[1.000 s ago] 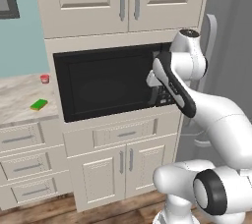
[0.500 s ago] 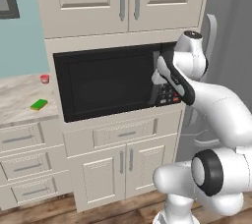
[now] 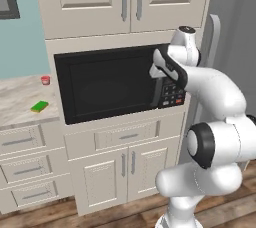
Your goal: Place the sponge inside the microwave to prepare for sanitizing.
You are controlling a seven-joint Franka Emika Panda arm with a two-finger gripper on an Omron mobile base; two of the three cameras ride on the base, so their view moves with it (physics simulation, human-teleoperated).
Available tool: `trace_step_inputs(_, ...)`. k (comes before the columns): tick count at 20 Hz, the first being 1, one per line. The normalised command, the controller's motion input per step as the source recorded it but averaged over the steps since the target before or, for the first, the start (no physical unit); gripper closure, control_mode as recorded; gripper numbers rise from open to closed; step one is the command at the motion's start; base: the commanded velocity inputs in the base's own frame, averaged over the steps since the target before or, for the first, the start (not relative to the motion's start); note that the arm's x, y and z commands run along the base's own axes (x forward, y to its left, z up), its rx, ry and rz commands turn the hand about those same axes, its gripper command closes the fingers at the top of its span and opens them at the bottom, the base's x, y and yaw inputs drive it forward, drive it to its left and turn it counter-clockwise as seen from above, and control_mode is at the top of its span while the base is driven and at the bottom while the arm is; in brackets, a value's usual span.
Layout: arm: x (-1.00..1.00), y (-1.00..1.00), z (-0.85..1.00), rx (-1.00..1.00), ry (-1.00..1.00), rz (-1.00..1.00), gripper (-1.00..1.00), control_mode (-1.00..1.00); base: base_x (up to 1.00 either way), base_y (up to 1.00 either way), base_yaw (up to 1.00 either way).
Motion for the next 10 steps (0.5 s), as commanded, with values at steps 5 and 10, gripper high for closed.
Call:
trace_step_inputs(5,0.71,-0.10,-0.18,0.00,0.00,0.00,-1.00,-1.00,0.00,0.00,0.00)
trace_step_inputs(10,0.74,-0.05,-0.31,0.00,0.00,0.00,-1.00,-1.00,0.00,0.00,0.00)
